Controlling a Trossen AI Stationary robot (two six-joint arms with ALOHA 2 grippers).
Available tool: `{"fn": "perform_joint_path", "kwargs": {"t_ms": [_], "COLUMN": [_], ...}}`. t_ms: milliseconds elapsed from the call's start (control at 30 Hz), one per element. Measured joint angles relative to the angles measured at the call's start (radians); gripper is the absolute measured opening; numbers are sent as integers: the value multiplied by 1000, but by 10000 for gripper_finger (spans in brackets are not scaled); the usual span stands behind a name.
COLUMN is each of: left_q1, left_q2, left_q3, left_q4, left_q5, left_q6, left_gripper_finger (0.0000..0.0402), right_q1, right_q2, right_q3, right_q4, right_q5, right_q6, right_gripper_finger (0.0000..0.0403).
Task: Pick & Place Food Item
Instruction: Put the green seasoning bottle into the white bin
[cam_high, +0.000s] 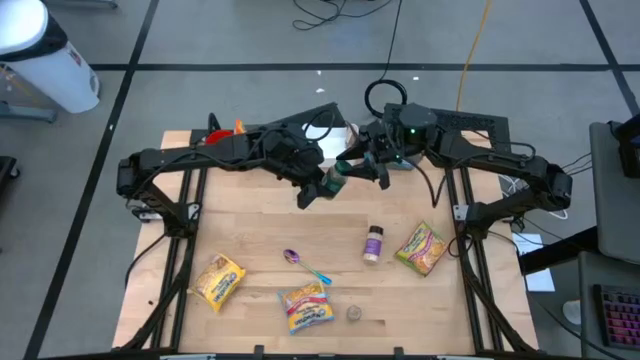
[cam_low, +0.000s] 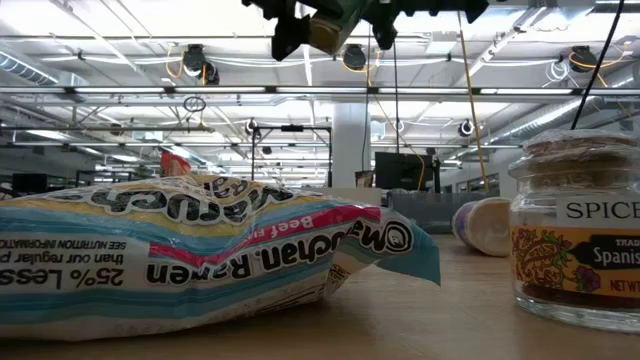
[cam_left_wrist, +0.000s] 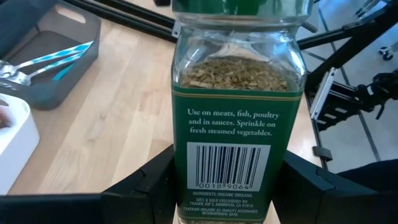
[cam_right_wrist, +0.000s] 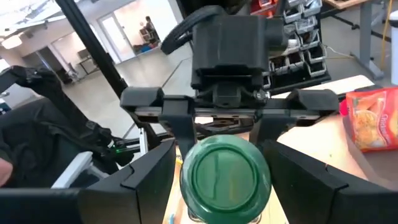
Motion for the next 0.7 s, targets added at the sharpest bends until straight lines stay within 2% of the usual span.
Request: {"fn": "perform_joint_path", "kwargs": {"t_ms": [233, 300, 433, 600, 700], "left_q1": [0, -1, -1, 2, 3], "left_q2": [0, -1, -1, -1, -1], "left_q3": [1, 1, 1, 1, 1], "left_q4": [-5, -3, -2, -2, -1], "left_q5": [-2, -2, -2, -3, -3], "left_q6": [-4, -4, -4, -2, -1], "left_gripper_finger": [206, 206, 206, 206, 206], "right_q1": [-36, -55, -95, -122, -120], "right_q2": [-56, -77, -126, -149, -153], "right_q3": [1, 1, 0, 1, 1], "right_q4": [59, 53, 56, 64, 122], "right_q5": [6, 59, 131, 109, 80], "right_q6": [11, 33, 49, 23, 20], "right_gripper_finger": [235, 221, 167, 82, 44]}}
